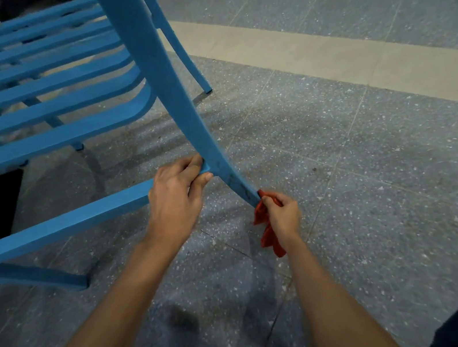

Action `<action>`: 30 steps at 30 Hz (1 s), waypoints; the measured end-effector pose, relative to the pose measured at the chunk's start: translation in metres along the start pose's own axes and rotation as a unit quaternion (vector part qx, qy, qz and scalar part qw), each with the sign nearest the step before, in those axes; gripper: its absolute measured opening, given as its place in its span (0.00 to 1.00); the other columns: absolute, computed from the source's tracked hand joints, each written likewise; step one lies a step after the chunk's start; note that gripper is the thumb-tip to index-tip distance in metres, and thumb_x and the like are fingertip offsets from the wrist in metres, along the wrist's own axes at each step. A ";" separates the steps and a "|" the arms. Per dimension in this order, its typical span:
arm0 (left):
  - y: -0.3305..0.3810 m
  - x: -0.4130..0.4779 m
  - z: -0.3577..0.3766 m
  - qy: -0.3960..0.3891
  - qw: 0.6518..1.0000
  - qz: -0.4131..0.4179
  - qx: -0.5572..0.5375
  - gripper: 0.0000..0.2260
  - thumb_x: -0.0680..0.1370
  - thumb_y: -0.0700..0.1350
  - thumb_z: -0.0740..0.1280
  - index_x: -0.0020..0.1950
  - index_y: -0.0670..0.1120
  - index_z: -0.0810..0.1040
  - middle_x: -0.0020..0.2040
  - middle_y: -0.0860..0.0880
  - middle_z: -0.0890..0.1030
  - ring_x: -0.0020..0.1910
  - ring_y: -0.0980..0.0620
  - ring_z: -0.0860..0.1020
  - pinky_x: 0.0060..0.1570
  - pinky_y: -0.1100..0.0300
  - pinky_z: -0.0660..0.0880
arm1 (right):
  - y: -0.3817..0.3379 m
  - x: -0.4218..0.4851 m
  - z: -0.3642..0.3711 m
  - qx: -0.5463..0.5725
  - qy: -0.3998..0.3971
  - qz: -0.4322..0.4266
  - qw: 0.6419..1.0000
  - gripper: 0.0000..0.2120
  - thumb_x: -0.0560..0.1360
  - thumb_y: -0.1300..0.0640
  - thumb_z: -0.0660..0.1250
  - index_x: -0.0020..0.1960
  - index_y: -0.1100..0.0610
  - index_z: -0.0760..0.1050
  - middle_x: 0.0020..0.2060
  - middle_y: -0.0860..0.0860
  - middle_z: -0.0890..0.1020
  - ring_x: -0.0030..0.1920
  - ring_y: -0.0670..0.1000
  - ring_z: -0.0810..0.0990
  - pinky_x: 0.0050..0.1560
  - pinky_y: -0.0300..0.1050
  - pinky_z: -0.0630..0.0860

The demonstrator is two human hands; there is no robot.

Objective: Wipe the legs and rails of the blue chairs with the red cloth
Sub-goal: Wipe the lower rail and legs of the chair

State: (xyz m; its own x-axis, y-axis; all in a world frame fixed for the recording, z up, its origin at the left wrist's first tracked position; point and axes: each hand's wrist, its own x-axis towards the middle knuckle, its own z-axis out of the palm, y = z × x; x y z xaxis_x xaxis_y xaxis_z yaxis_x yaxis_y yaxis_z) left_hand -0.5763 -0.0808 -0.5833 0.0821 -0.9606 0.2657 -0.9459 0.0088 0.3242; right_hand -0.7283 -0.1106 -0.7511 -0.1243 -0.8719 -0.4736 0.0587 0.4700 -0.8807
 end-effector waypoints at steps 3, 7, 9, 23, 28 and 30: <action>-0.001 0.000 0.001 0.004 1.000 0.004 -0.001 0.12 0.76 0.44 0.68 0.58 0.41 0.80 0.52 0.46 0.82 0.49 0.44 0.77 0.49 0.57 0.66 | 0.028 0.032 -0.003 -0.087 0.001 0.028 0.996 0.09 0.73 0.53 0.65 0.46 0.43 0.83 0.36 0.53 0.85 0.37 0.56 0.85 0.46 0.57 0.82; -0.001 -0.001 0.002 0.004 1.000 0.003 0.000 0.12 0.76 0.44 0.68 0.57 0.41 0.81 0.53 0.46 0.82 0.50 0.43 0.77 0.50 0.57 0.66 | -0.008 0.023 -0.002 -0.093 -0.023 0.047 0.994 0.09 0.76 0.58 0.65 0.50 0.51 0.83 0.31 0.53 0.84 0.32 0.53 0.84 0.41 0.51 0.83; -0.001 0.000 0.002 0.005 1.000 0.002 -0.002 0.12 0.76 0.44 0.68 0.58 0.41 0.80 0.54 0.46 0.82 0.51 0.43 0.77 0.51 0.57 0.66 | -0.026 0.011 0.004 -0.015 -0.049 0.025 0.998 0.09 0.78 0.60 0.64 0.52 0.54 0.83 0.35 0.57 0.85 0.33 0.57 0.85 0.35 0.50 0.82; 0.001 -0.001 -0.001 0.006 1.000 -0.005 -0.021 0.13 0.77 0.44 0.67 0.60 0.43 0.79 0.51 0.47 0.82 0.50 0.45 0.76 0.51 0.59 0.63 | 0.023 0.006 -0.003 0.007 0.047 0.133 0.990 0.09 0.78 0.58 0.63 0.53 0.62 0.76 0.34 0.59 0.84 0.28 0.59 0.83 0.26 0.50 0.79; 0.001 -0.002 -0.001 0.006 1.000 0.001 -0.021 0.13 0.77 0.45 0.66 0.60 0.43 0.79 0.52 0.47 0.82 0.50 0.45 0.76 0.52 0.61 0.62 | 0.014 0.003 0.021 0.106 0.040 0.173 0.978 0.12 0.77 0.59 0.57 0.54 0.65 0.71 0.31 0.57 0.85 0.27 0.59 0.83 0.23 0.48 0.78; 0.001 -0.002 -0.001 0.005 1.000 -0.001 -0.022 0.13 0.77 0.45 0.66 0.60 0.43 0.79 0.53 0.47 0.81 0.51 0.45 0.75 0.53 0.60 0.62 | 0.009 -0.002 0.025 0.118 0.061 0.153 0.979 0.05 0.79 0.63 0.57 0.51 0.63 0.70 0.26 0.52 0.82 0.22 0.50 0.80 0.19 0.38 0.73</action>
State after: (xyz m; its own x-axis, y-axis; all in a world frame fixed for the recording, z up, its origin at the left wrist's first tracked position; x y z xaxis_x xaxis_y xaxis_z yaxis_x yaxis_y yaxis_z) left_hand -0.5772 -0.0788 -0.5819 0.0871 -0.9577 0.2741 -0.9312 0.0195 0.3641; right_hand -0.7026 -0.1083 -0.7584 -0.1813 -0.6661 -0.7235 0.3364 0.6493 -0.6821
